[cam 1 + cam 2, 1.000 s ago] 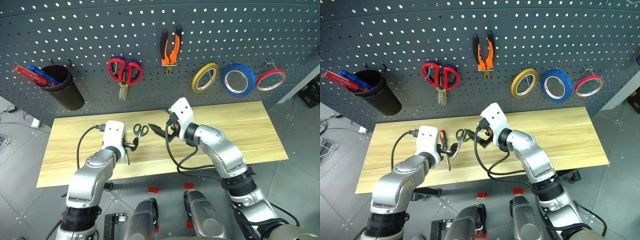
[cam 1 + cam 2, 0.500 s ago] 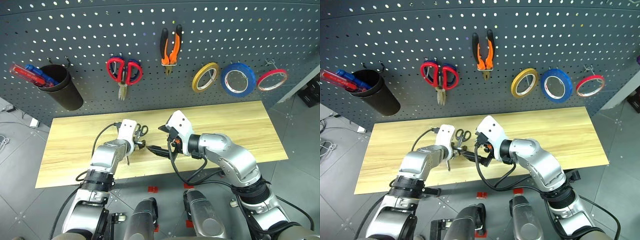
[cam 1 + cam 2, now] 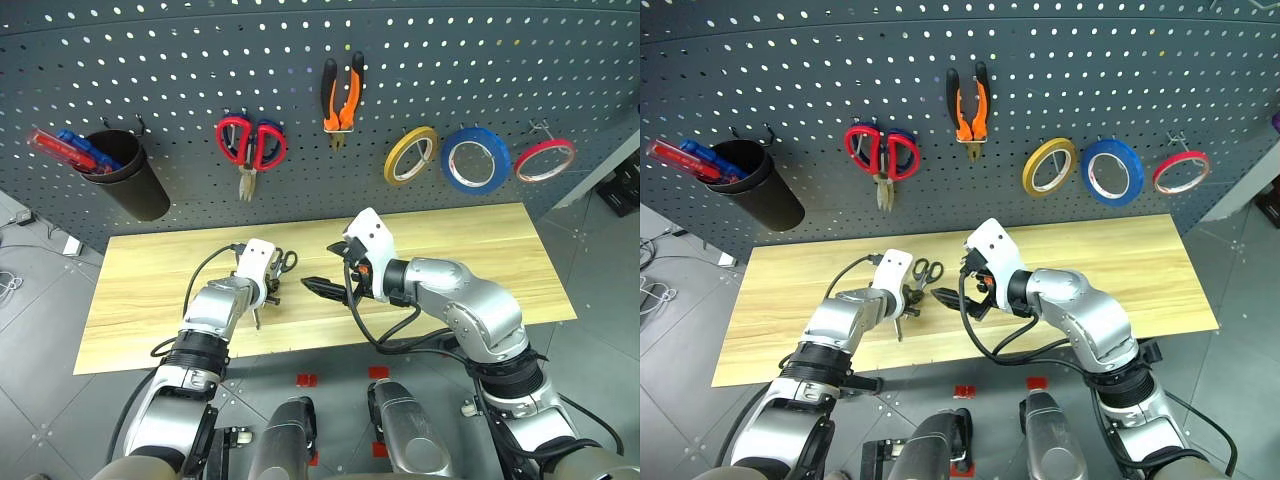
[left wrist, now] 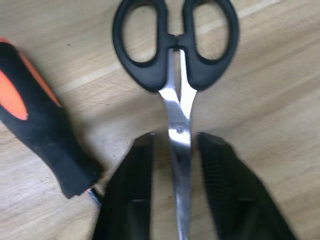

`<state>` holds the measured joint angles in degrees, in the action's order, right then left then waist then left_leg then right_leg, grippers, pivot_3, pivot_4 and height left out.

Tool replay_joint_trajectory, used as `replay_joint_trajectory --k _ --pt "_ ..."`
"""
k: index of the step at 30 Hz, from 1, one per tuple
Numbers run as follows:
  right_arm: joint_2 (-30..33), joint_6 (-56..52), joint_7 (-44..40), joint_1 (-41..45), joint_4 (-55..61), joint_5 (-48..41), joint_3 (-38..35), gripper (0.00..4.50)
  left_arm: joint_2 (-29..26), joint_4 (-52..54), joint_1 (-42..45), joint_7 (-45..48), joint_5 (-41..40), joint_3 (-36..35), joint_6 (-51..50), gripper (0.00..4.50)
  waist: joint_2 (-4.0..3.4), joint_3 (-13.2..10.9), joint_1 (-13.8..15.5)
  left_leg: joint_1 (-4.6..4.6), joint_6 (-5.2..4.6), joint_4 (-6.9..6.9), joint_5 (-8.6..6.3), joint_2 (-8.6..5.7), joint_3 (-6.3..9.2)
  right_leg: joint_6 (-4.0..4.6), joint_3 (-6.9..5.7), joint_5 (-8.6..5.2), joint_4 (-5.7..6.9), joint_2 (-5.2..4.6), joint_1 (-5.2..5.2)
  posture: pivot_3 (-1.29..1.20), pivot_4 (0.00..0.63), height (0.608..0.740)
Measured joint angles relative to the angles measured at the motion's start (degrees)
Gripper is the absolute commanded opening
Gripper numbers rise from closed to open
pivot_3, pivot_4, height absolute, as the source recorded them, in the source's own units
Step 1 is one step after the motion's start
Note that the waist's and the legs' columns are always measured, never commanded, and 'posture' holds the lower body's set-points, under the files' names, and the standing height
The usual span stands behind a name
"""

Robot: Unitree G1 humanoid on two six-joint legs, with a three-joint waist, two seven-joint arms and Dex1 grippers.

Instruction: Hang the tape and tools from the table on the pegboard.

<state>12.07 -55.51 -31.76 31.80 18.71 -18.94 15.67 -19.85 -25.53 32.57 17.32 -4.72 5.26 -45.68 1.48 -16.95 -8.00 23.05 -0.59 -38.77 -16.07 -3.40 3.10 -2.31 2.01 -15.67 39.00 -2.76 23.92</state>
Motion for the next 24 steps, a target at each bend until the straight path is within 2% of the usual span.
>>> replay_joint_trajectory --k 1,5,10,13,18,22,24 --pt "0.1 0.0 0.3 0.0 -0.1 0.0 -0.1 4.5 0.1 -0.2 -0.1 0.2 0.0 -0.2 0.9 0.15 0.0 0.0 0.0 0.0 0.0 0.0 0.0 0.0 0.0 0.0 0.0 0.0 0.0 0.0 0.0 -0.25 0.322 0.74" --pt "0.6 0.0 0.9 0.1 -0.1 0.0 -0.2 4.5 1.7 0.4 -2.0 0.3 -0.1 -2.6 5.6 0.14 0.0 0.0 0.0 0.01 0.0 0.0 0.0 0.0 0.0 0.0 -0.01 0.0 -0.02 -0.02 -0.02 -0.25 0.323 0.74" --pt "2.7 3.5 1.1 -1.2 0.5 1.6 0.4 4.5 2.3 7.8 -7.3 1.8 -0.6 -2.7 6.2 0.14 0.02 0.0 0.0 0.23 0.01 0.02 0.0 -0.01 -0.01 0.0 -0.01 0.0 -0.06 -0.04 0.16 -0.25 0.323 0.74" --pt "4.5 10.0 0.4 -3.5 1.1 3.0 1.0 4.5 2.1 15.2 -11.9 0.2 0.5 -2.7 7.4 0.14 0.05 -0.1 0.0 0.45 0.17 0.01 0.1 0.0 -0.01 0.0 -0.03 0.0 -0.08 -0.04 0.37 -0.26 0.325 0.74" --pt "7.9 22.2 -2.1 -6.5 3.4 5.4 0.3 4.5 -0.5 36.2 -24.6 -6.4 7.6 -2.6 18.4 0.14 0.14 -0.3 -0.4 0.51 0.15 0.07 0.07 0.0 -0.05 0.0 0.04 0.0 -0.21 -0.04 0.39 -0.26 0.327 0.74" --pt "5.9 26.5 -2.0 -6.5 4.4 4.5 -1.6 4.5 -3.6 47.9 -34.8 -10.5 15.4 -2.4 28.0 0.14 0.24 -0.6 -0.3 0.53 -0.02 0.09 -0.02 0.02 -0.04 0.01 0.01 0.0 -0.2 -0.06 0.4 -0.26 0.326 0.74" --pt "5.1 28.4 -2.0 -6.2 5.0 4.3 -2.0 4.5 -3.7 52.3 -36.7 -12.0 18.4 -2.5 31.6 0.14 0.21 -0.7 0.0 0.53 -0.04 0.07 -0.01 0.02 -0.02 0.01 -0.04 0.0 -0.18 -0.09 0.37 -0.26 0.325 0.74"
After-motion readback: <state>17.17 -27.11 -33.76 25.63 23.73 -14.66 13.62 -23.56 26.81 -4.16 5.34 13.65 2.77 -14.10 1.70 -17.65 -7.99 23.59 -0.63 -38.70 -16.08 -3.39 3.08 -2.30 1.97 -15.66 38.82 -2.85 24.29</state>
